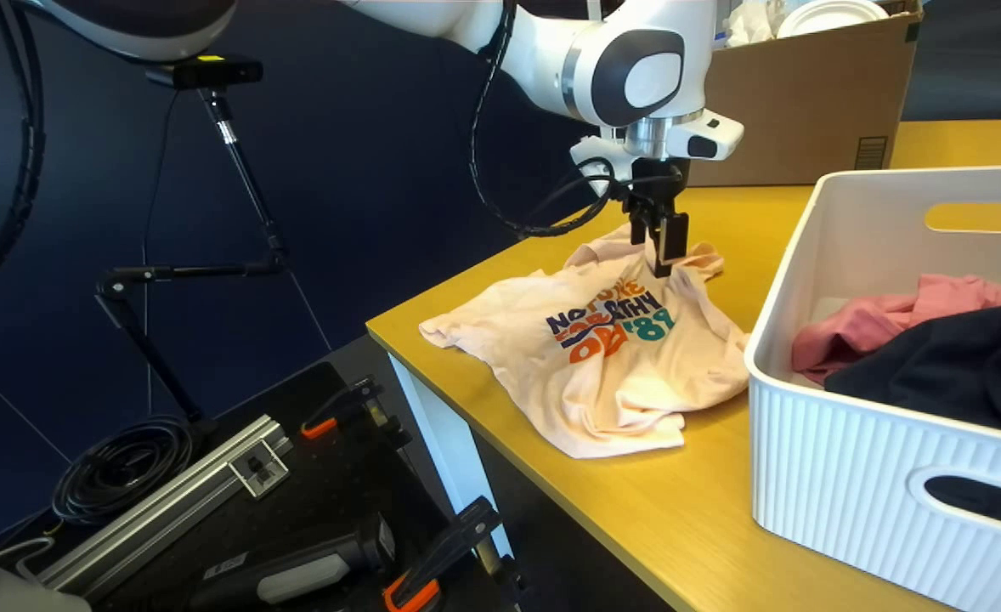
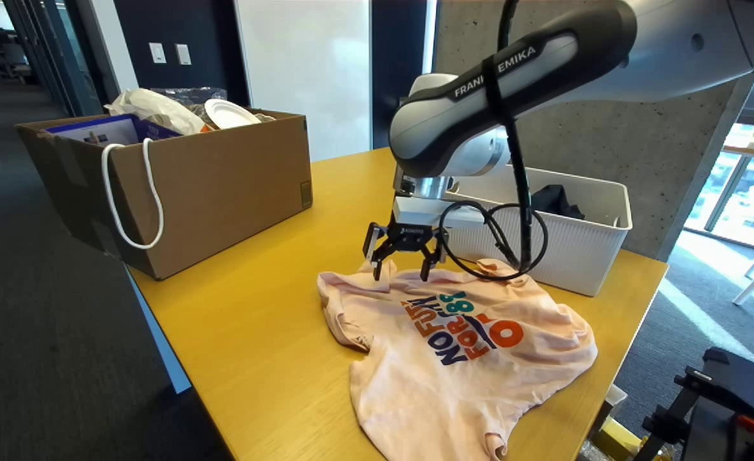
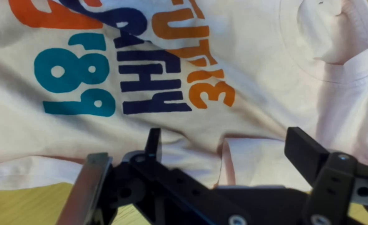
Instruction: Straighten the pink shirt
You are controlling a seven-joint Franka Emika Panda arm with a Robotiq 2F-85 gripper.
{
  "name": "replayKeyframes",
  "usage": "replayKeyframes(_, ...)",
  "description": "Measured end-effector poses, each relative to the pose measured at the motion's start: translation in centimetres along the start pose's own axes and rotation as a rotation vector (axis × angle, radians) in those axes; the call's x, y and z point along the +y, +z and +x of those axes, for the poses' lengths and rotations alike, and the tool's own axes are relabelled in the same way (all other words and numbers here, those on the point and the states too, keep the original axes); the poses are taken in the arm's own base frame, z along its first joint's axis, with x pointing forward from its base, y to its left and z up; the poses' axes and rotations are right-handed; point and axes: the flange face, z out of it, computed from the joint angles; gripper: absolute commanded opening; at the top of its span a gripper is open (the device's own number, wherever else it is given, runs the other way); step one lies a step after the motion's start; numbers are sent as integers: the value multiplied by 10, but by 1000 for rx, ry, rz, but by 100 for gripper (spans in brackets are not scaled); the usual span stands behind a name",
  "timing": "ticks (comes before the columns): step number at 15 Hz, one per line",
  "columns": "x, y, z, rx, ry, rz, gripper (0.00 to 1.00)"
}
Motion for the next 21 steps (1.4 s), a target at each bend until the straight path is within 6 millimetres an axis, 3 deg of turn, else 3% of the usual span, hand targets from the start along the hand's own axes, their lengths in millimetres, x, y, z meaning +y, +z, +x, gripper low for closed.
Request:
replayKeyframes(5,6,8,10,15,12,3,100)
replayKeyframes(14,-13,20,14,42,20,23,99)
replayKeyframes(15,-16,18,14,47,20,26,95)
replayKeyframes(16,-18,16,14,51,22,29,78)
replayKeyframes(17,-19,13,15,56,23,32,78)
replayKeyframes(19,-21,11,16,63,25,36,64)
replayKeyframes(20,-21,11,17,64,27,37,74)
replayKeyframes(21,-21,13,17,64,29,37,68)
